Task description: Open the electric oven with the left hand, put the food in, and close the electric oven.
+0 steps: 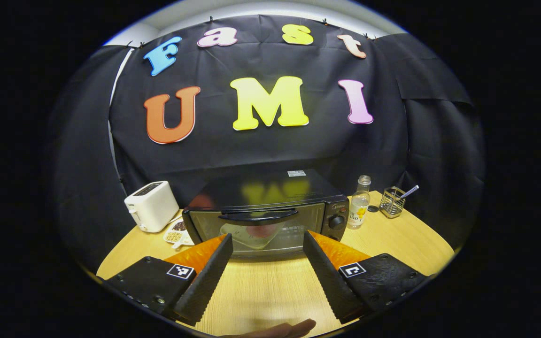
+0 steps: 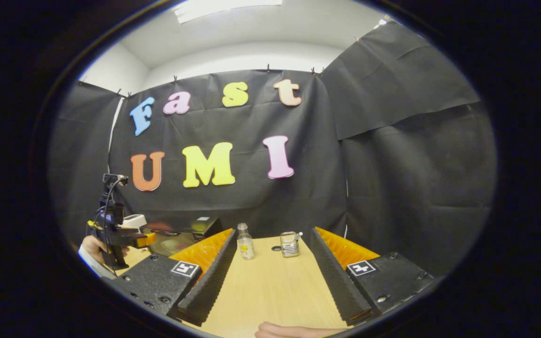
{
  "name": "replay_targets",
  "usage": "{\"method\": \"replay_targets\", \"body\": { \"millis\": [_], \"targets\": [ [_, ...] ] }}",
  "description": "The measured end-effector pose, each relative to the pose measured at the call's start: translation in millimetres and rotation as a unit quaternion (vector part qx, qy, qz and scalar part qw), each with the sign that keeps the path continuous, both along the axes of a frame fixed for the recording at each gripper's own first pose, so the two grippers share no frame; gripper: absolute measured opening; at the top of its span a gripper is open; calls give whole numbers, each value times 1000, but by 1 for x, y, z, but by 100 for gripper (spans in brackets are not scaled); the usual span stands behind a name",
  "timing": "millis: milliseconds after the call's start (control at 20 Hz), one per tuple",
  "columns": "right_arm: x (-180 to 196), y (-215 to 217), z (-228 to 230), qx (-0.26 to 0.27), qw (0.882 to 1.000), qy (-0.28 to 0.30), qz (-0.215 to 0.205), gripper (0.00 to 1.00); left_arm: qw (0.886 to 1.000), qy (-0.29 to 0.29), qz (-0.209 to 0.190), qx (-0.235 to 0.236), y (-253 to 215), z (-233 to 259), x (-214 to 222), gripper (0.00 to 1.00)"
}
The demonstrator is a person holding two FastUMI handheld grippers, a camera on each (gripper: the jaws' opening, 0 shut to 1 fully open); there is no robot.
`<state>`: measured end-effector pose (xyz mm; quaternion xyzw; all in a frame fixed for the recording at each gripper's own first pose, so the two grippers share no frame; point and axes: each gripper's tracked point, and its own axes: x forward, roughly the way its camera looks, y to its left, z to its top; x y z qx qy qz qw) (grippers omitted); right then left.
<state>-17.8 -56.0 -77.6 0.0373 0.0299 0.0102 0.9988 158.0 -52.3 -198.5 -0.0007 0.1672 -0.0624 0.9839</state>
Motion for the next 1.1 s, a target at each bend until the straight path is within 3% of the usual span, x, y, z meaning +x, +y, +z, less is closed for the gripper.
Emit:
{"method": "replay_targets", "body": {
  "millis": [200, 400, 450, 650, 950, 1050, 1100],
  "targets": [
    [-13, 3, 5, 12, 1000, -7, 1, 100, 999, -36, 20, -17, 4, 36, -60, 96],
    [-27, 9, 2, 33, 999, 15, -16, 96, 994, -87, 59, -11, 32, 91, -113, 96],
    [-32, 16, 7, 40, 999, 15, -7, 99, 994, -89, 63, -18, 35, 100, -127, 96],
    [-41, 21, 23, 21, 1000, -3, 12, 94, 991, -120, 54, -33, 39, 135, -171, 96],
    [-63, 18, 33, -7, 999, -30, 11, 94, 988, -127, 71, -50, 48, 128, -214, 95],
    [-67, 22, 34, -17, 999, -37, 15, 99, 988, -128, 67, -45, 42, 125, -223, 96],
    [-69, 24, 34, -19, 999, -37, 18, 94, 989, -132, 64, -37, 41, 127, -225, 87]
  ]
}}
